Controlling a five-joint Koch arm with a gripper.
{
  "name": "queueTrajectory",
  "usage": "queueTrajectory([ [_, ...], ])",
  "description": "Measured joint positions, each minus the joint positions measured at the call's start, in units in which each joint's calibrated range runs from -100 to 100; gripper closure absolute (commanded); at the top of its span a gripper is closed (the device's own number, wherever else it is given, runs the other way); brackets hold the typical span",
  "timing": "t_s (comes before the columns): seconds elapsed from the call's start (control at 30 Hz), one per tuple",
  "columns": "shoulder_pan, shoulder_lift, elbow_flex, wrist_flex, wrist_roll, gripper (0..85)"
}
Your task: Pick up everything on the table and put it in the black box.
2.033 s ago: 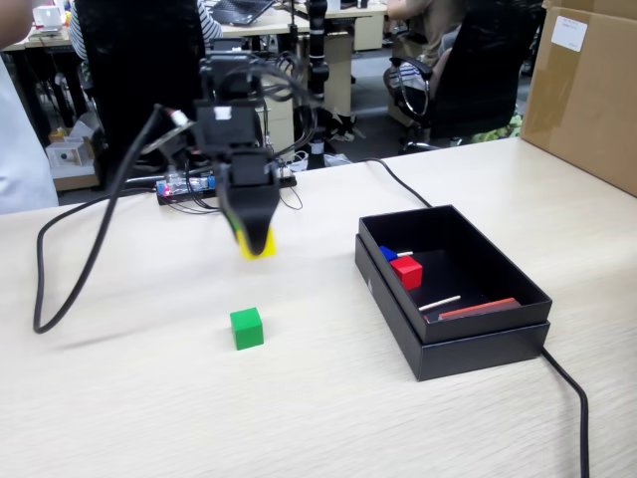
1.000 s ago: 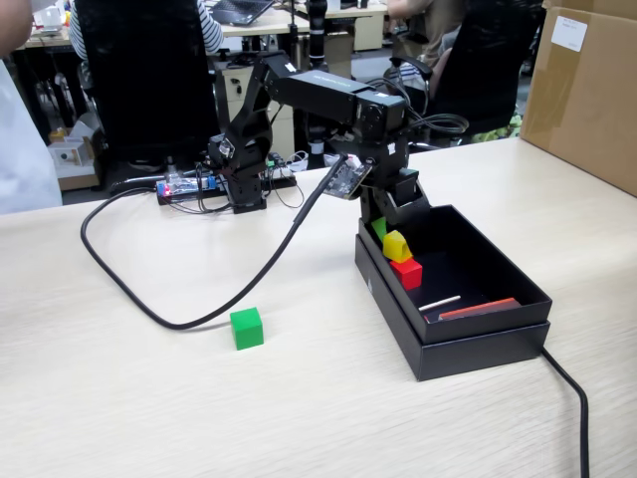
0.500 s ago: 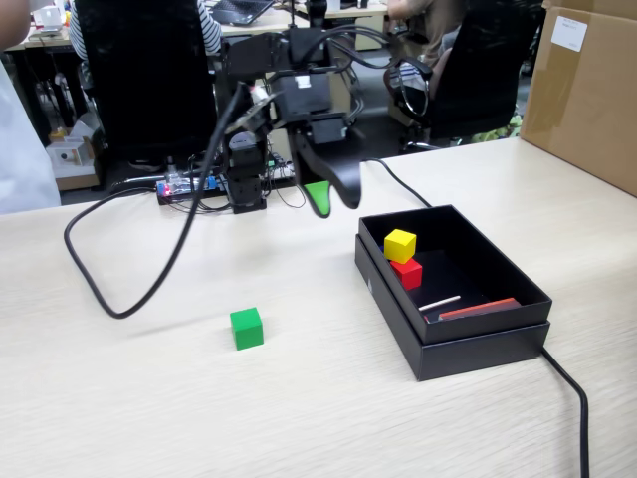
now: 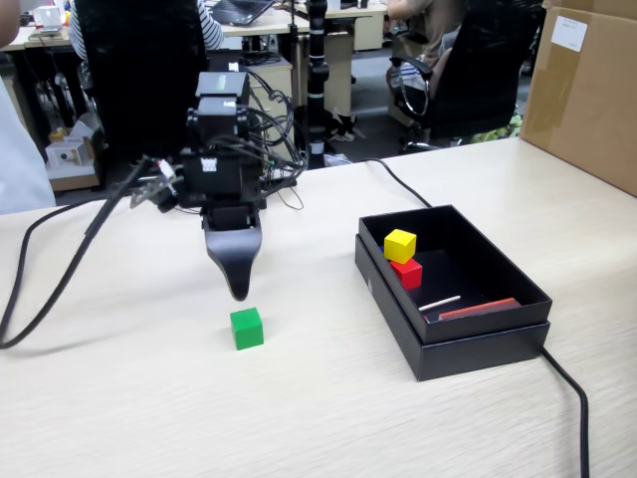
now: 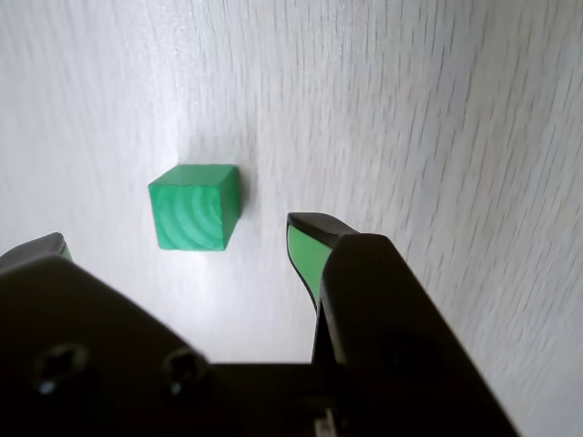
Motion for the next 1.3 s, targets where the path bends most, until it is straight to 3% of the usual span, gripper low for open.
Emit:
queueTrajectory([
  [0.23,0.24,12.69,4.47,0.08,0.1,38.3],
  [0.4,0.2,19.03,7.94,0.08,0.05,44.7],
  [0.5,0.29,21.1,9.22,0.08,0.05,53.6],
  [0.6,0.39,23.82,12.41,0.08,0.39,67.8],
  [0.77,0.39,25.24,14.33,0.08,0.78,73.4],
  [0.83,0.39,25.24,14.33,0.08,0.93,82.3],
  [1.0,0.63,20.97,13.42,0.15,0.88,82.7],
  [1.17,5.86,-5.31,6.48,0.0,2.3,82.7],
  [1.3,14.46,-16.44,6.39,0.0,4.35,82.7],
])
